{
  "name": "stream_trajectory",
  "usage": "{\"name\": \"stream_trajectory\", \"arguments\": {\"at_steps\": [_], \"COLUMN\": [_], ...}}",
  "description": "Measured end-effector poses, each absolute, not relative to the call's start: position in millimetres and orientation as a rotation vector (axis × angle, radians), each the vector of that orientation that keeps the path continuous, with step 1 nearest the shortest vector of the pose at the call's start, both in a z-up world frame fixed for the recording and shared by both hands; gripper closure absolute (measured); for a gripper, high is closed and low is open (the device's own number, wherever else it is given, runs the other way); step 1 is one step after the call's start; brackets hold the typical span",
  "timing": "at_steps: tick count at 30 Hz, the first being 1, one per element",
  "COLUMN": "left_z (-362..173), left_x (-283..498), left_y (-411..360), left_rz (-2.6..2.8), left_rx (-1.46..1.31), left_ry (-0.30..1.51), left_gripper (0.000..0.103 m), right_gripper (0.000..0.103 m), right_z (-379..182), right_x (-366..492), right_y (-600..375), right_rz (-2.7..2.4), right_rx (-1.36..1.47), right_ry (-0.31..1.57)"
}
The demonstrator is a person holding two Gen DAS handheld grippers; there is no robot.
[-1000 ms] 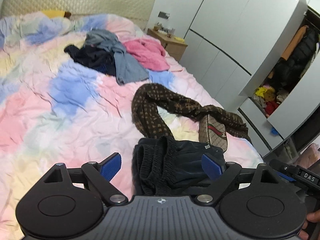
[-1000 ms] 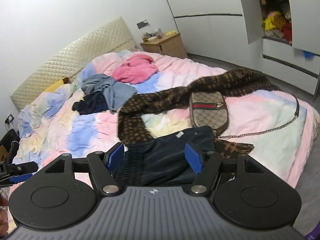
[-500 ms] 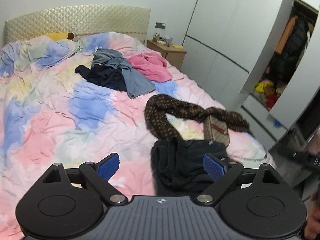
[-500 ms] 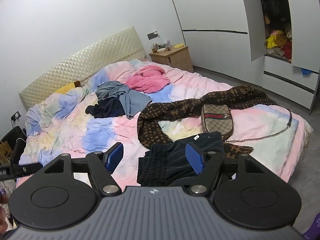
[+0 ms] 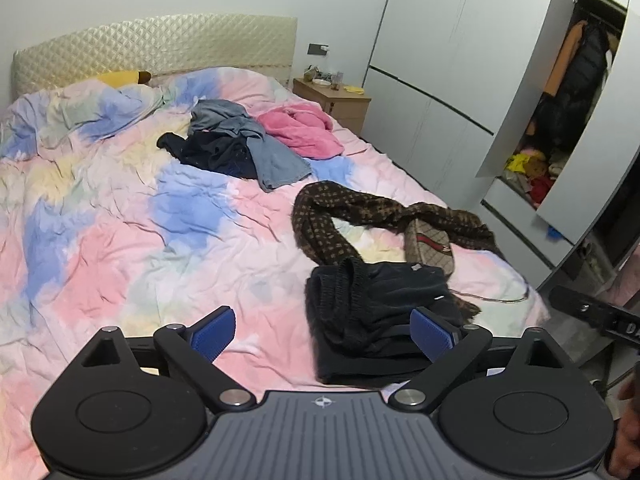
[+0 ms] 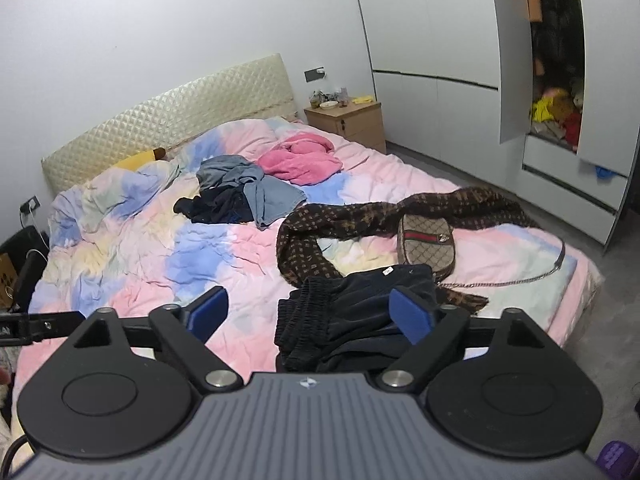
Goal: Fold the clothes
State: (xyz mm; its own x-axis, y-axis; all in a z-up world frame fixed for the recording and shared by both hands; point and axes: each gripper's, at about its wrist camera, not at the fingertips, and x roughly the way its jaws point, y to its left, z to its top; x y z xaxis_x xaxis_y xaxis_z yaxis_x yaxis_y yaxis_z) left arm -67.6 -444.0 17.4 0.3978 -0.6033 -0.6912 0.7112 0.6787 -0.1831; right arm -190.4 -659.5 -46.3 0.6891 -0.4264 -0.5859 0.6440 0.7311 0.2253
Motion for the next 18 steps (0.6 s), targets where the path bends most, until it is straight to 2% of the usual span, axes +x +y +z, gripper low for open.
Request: {"name": "stream_trajectory", "arguments": {"at_steps": [7,11,18], "left_z": [18.6,18.6,14.1], "left_x": [-83.7,-91.5,-93.3], "left_y": [-438.0,-430.8,-428.1], "left_rz": [-0.849,-0.858,-0.851], "left_rx": [0.165,0.157,0.188], "left_ry": [0.792,0.781,0.799], "left_gripper": [0.001,0.000,0.000], "right_gripper": [0.003,0.000,0.000], "right_z": [-42.6,-43.7,-48.8], "right_x": [-196.6,-201.5,-202.3], "right_y": [-644.6,-636.0,-628.7], "right_rz": [-0.655,-0.686,-0.693], "right_rx": [0.426,0.440,0.458], "right_ry": [0.539,0.534,0.553]}}
